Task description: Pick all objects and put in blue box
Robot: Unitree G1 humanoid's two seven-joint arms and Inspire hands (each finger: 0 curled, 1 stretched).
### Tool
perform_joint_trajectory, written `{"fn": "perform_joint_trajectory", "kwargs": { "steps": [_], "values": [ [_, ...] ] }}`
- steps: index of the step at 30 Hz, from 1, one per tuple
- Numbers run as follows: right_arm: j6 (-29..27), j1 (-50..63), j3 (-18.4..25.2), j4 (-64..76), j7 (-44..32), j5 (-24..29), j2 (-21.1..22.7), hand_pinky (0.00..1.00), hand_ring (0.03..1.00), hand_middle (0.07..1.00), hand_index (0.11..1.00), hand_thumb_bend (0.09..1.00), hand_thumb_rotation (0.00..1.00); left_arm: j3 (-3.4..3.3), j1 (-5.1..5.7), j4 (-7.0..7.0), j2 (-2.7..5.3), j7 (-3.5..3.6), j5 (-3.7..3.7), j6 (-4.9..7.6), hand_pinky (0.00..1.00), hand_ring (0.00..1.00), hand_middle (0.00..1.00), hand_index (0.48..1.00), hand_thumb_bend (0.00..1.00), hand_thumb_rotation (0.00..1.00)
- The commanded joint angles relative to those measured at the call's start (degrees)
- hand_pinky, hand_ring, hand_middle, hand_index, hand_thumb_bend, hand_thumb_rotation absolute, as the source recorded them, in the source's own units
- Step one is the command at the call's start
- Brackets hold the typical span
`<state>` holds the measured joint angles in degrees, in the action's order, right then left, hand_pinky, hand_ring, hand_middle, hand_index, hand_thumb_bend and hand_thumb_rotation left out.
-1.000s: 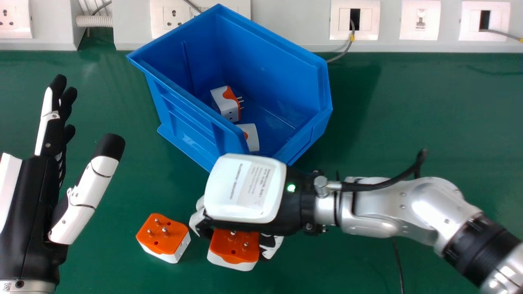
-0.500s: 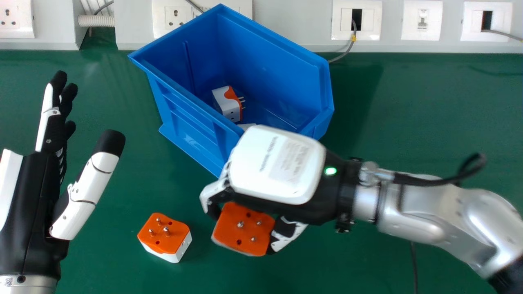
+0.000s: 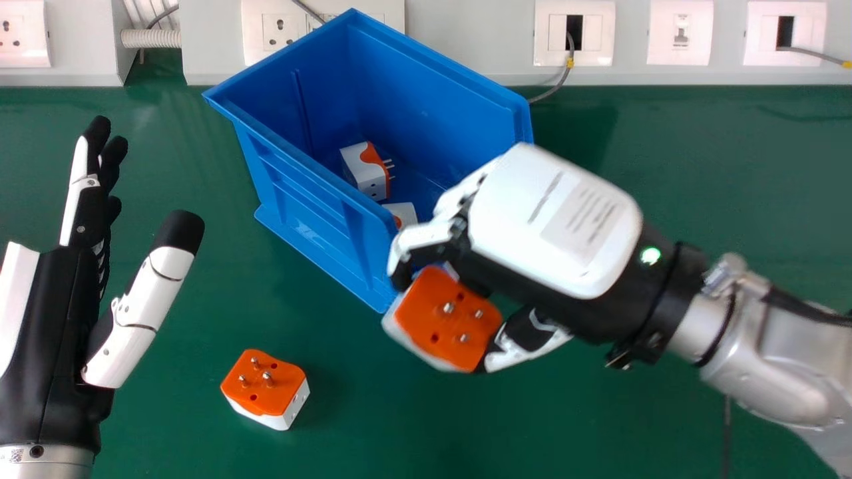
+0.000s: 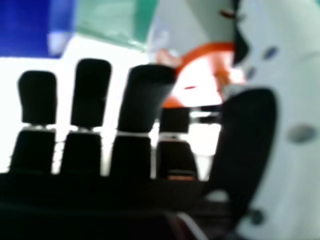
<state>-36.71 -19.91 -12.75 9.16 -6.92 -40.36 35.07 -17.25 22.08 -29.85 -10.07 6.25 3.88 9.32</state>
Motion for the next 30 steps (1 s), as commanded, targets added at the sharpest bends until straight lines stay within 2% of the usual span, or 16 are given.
{"fn": "perform_joint_trajectory", "kwargs": {
  "steps": [1, 6, 13, 22, 30],
  "values": [
    [1.1, -0.1, 2.5, 2.6, -1.4, 3.0, 0.6, 0.33, 0.410, 0.488, 0.458, 0.500, 0.00, -0.46, -0.42, -0.81, -0.64, -0.10, -0.47, 0.87, 0.99, 1.00, 0.99, 1.000, 0.70, 0.86],
    [3.2, 0.0, 5.5, 4.3, -3.4, 4.5, 1.1, 0.33, 0.418, 0.497, 0.450, 0.499, 0.00, -0.62, -0.26, -0.75, -0.69, -0.01, -0.67, 0.98, 0.99, 1.00, 0.99, 1.000, 0.69, 0.86],
    [4.4, -2.5, 8.1, 2.1, -1.1, 2.5, 0.4, 0.34, 0.421, 0.502, 0.446, 0.498, 0.00, -0.68, -0.27, -0.78, -0.83, 0.10, -0.72, 0.78, 0.99, 1.00, 0.99, 1.000, 0.70, 0.86],
    [7.1, -8.9, 4.9, -3.0, 0.4, -2.7, -2.9, 0.35, 0.425, 0.491, 0.452, 0.498, 0.00, -0.82, -0.33, -0.80, -1.07, 0.27, -1.11, 0.74, 0.99, 1.00, 0.99, 1.000, 0.70, 0.86],
    [8.2, -17.4, 0.6, -11.5, 2.0, -5.9, -6.4, 0.35, 0.429, 0.482, 0.450, 0.499, 0.00, -0.80, -0.32, -0.76, -1.36, 0.26, -0.97, 0.79, 0.99, 1.00, 0.99, 1.000, 0.69, 0.86]
  ]
}}
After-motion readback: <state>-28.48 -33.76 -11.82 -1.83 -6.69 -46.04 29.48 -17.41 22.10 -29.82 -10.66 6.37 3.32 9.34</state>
